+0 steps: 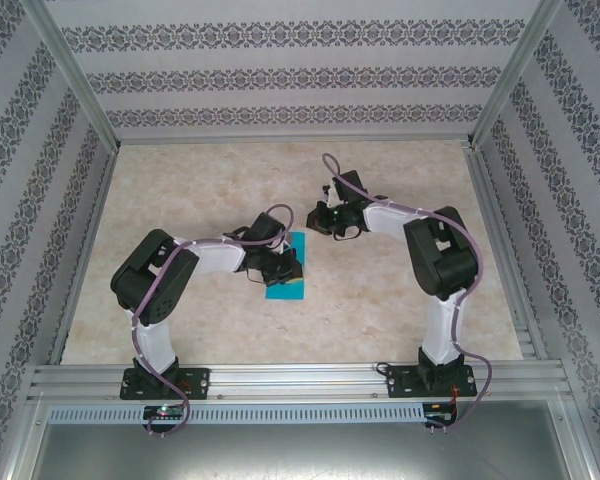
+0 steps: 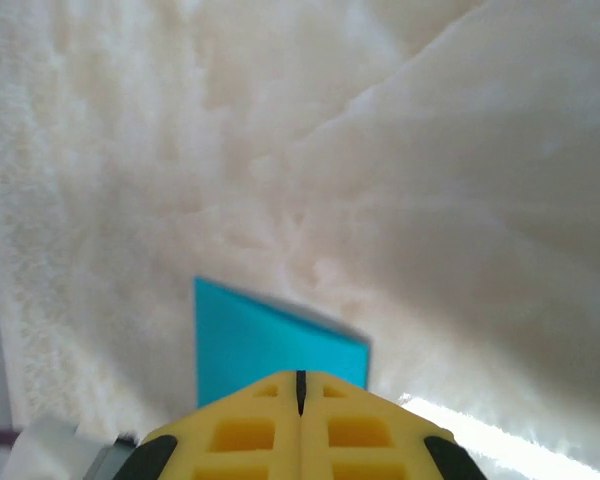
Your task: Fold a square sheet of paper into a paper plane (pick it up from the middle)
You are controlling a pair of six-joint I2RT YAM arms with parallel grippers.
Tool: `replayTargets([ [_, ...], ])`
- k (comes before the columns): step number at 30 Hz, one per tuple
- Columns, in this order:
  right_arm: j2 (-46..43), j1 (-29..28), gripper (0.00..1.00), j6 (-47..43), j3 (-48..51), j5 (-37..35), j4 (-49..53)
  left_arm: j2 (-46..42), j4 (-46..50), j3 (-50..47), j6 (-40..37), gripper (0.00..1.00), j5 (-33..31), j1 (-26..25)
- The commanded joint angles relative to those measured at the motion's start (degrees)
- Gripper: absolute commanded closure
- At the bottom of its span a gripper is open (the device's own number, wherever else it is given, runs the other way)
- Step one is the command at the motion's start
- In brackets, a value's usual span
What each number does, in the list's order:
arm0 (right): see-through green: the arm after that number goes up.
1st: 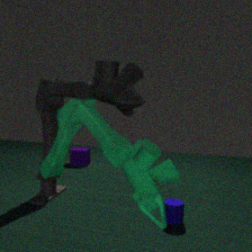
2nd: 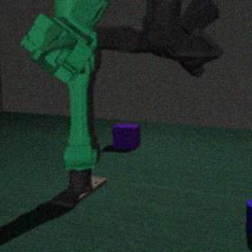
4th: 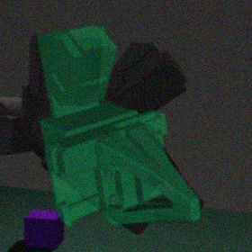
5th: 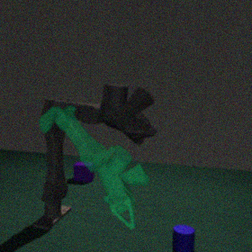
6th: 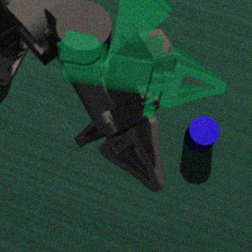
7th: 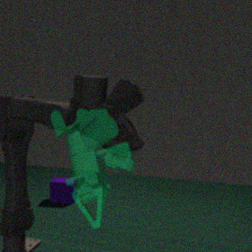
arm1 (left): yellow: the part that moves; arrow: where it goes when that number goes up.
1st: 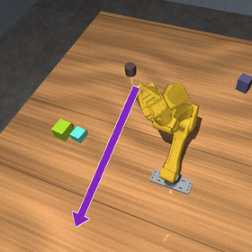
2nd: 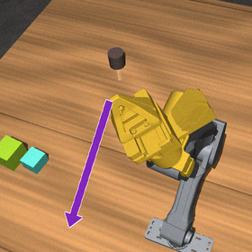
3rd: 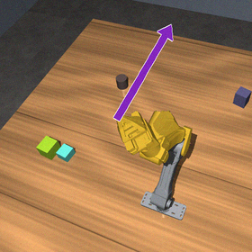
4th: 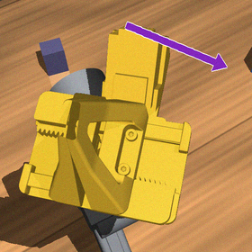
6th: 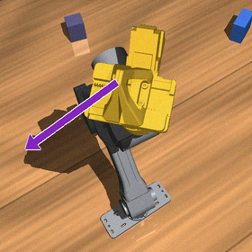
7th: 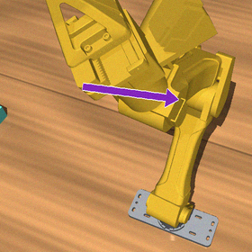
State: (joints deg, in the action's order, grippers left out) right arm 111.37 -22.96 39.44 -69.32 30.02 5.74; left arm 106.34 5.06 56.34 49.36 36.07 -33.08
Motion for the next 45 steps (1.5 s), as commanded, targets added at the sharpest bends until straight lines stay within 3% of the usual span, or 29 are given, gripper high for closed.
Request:
replayTargets([
  [1, -6.0, 0.3, 1.00, 0.8, 5.4, -0.8, -1.6, -2.6, 8.3, 5.0, -5.1, 0.89, -1.9, 2.0],
  [5, -9.0, -0.9, 1.00, 3.1, 11.1, 0.2, -4.1, -0.1, 13.3, 9.2, -8.1, 0.91, -5.5, 3.6],
  [11, -10.4, -5.8, 1.00, 6.9, 16.2, 0.2, -7.2, 5.1, 12.0, 13.1, -8.2, 0.99, -3.8, 5.1],
  [19, -6.6, -11.0, 1.00, 10.8, 17.0, 0.6, -10.5, 8.9, 12.8, 14.4, -8.4, 1.00, -4.1, 5.7],
  [34, -5.7, -12.7, 1.00, 8.1, 19.8, 0.6, -5.8, 9.8, 13.4, 11.1, -7.8, 1.00, -6.3, 6.1],
  [45, -10.4, -15.8, 1.00, 6.3, 24.2, -0.5, 1.6, 9.8, 11.9, 9.0, -4.9, 1.00, -6.5, 6.9],
])
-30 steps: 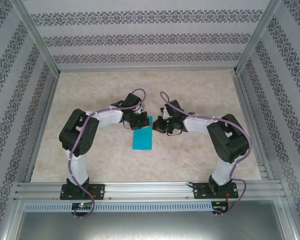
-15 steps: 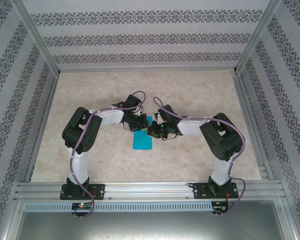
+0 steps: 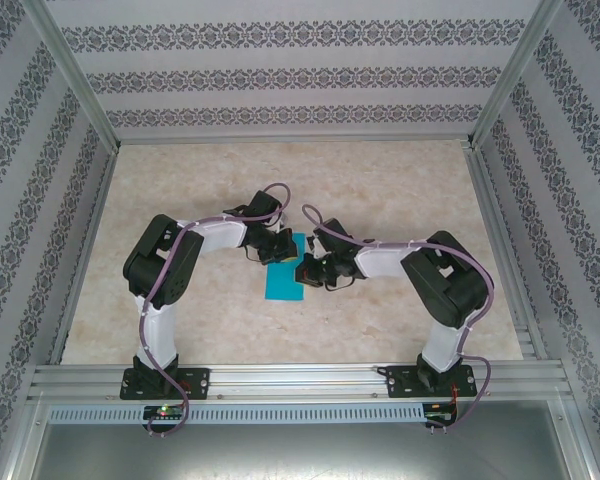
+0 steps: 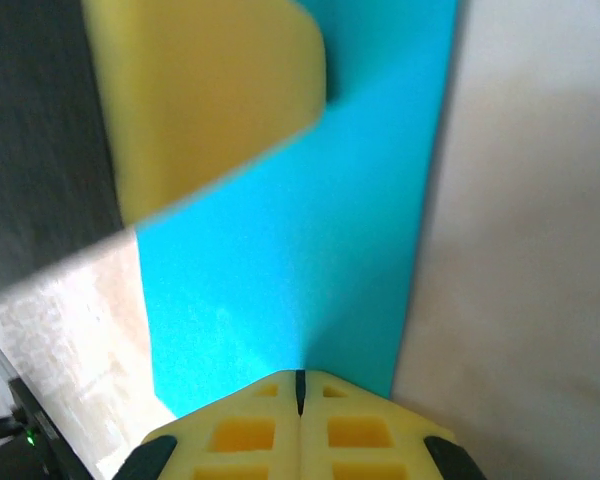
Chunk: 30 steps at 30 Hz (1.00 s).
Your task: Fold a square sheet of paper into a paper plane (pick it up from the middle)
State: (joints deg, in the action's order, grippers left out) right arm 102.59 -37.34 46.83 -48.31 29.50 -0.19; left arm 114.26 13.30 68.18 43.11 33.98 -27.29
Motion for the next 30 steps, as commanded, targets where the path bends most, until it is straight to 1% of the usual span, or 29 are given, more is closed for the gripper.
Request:
replayTargets([
  [1, -2.5, -1.6, 1.00, -0.8, 3.8, 0.0, 7.4, 1.9, 3.2, -3.2, 1.6, 1.00, -4.0, 1.2],
  [4, -3.7, -2.3, 1.00, -1.0, 4.4, 0.0, 8.8, 2.3, 0.0, -4.2, 3.4, 1.00, -1.3, 1.4],
  [10, -4.6, -3.6, 1.00, -1.4, 5.4, -0.9, 11.3, 1.8, 0.7, -4.7, 3.1, 1.00, -2.5, 1.6],
  [16, -8.0, -3.7, 1.00, -2.0, 8.1, -1.3, 13.2, 1.3, 1.3, -3.0, 0.9, 1.00, -1.2, 1.6],
  [19, -10.6, -3.3, 1.00, -3.0, 6.3, -2.9, 15.2, 0.8, 1.4, -1.2, 0.0, 1.00, -0.1, 1.6],
  [22, -13.4, -2.9, 1.00, -2.6, 4.0, -5.1, 14.9, -0.6, 1.5, 0.7, 0.0, 0.99, 1.0, 1.6],
  [26, -14.7, -2.0, 1.00, -2.4, 0.5, -10.7, 15.8, -4.5, 3.2, 3.2, 0.2, 0.81, 0.8, 2.4],
  [27, -14.7, -1.8, 0.98, -2.4, -0.3, -12.1, 16.0, -5.8, 3.4, 3.2, 0.4, 0.75, 0.3, 3.0],
  [29, -13.8, -1.7, 0.89, -2.4, -2.2, -14.4, 16.2, -8.8, 4.3, 2.5, 0.5, 0.66, -0.9, 4.3],
  [30, -13.1, -1.6, 0.82, -2.4, -3.4, -15.4, 16.3, -10.5, 4.8, 1.8, 0.6, 0.62, -1.7, 5.1],
])
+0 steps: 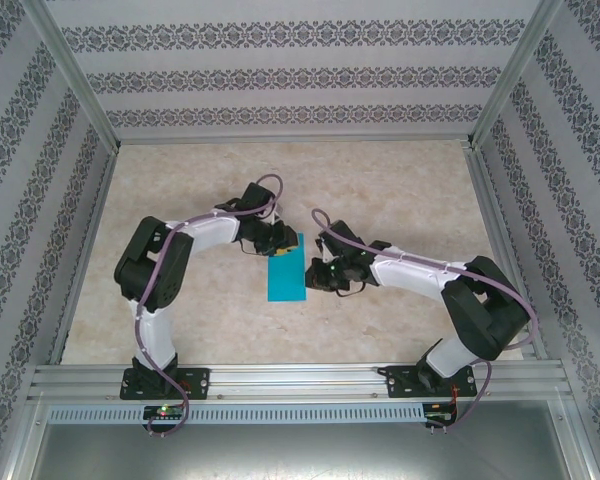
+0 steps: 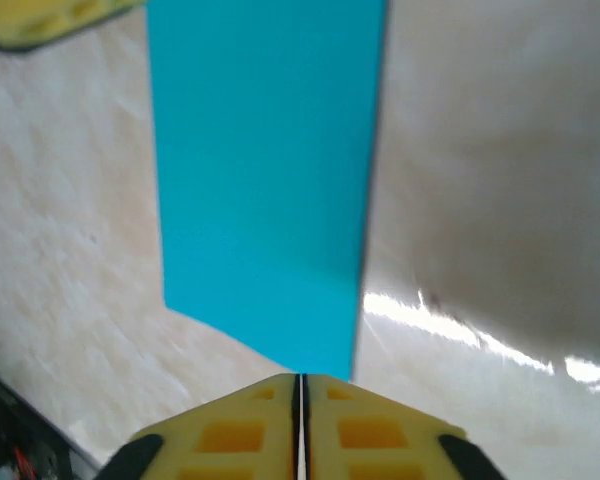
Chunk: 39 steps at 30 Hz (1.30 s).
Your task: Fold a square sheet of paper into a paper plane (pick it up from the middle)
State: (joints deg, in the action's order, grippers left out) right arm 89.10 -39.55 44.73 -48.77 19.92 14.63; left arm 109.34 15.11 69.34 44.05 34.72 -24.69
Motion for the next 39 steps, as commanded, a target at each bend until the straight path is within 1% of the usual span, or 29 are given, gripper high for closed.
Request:
replayTargets([
  [1, 1.2, 0.5, 0.77, -0.3, -4.0, -6.2, 1.2, -7.1, 3.4, -0.3, -0.3, 0.58, -3.3, 3.4],
  [3, 3.1, 0.6, 0.68, -0.5, -5.9, -6.7, 0.3, -10.0, 3.8, -2.9, 0.1, 0.51, -4.4, 5.1],
  [7, 8.8, 0.7, 0.63, -0.2, -10.6, -6.4, 0.1, -15.8, 5.2, -8.8, 0.3, 0.35, -6.8, 7.8],
  [13, 15.1, 0.7, 0.63, 1.2, -15.0, -5.2, -0.8, -19.3, 8.2, -13.4, -2.3, 0.11, -7.5, 8.4],
  [17, 17.3, 1.2, 0.63, 2.3, -15.2, -4.3, -1.9, -20.0, 7.7, -15.6, -2.6, 0.00, -4.9, 8.4],
  [23, 19.7, 2.4, 0.63, 4.3, -13.6, -1.6, -4.5, -19.3, 6.8, -17.8, 0.0, 0.00, 0.0, 7.9],
  [27, 20.1, 3.0, 0.64, 5.2, -12.6, -1.1, -4.8, -19.2, 4.9, -19.3, 2.7, 0.00, 2.7, 6.5],
  [39, 21.0, 4.6, 0.64, 8.7, -9.6, 0.3, -5.6, -18.6, 3.5, -21.0, 9.0, 0.01, 4.9, 1.5],
])
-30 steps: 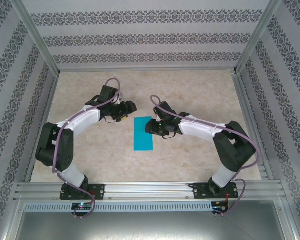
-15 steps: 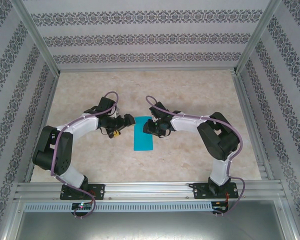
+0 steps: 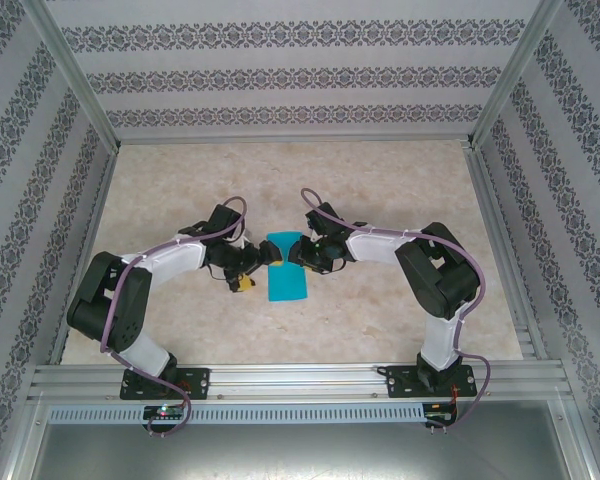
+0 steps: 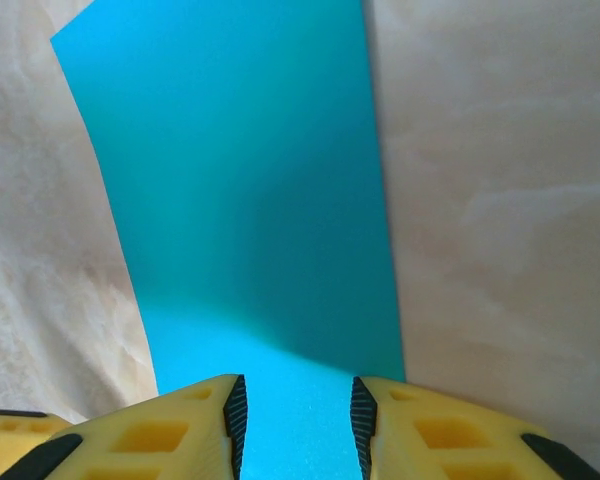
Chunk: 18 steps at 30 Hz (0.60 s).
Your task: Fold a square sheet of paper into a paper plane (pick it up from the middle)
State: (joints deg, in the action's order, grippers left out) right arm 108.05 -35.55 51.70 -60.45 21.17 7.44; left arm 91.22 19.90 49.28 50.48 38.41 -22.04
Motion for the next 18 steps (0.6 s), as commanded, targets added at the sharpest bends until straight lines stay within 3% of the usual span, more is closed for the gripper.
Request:
replayTargets([
  [1, 2.1, 0.6, 0.64, 2.0, 2.3, -0.9, 1.5, -0.5, -1.3, -1.2, 2.9, 0.02, 1.2, -1.4],
  [10, 3.0, 1.1, 0.65, 3.6, 3.0, -0.1, 0.9, -0.3, -3.4, -3.1, 5.0, 0.04, 3.1, -3.0],
  [18, 3.0, 1.3, 0.65, 3.8, 3.2, 0.1, 0.6, 1.4, -4.7, -2.9, 5.2, 0.12, 4.8, -4.2],
])
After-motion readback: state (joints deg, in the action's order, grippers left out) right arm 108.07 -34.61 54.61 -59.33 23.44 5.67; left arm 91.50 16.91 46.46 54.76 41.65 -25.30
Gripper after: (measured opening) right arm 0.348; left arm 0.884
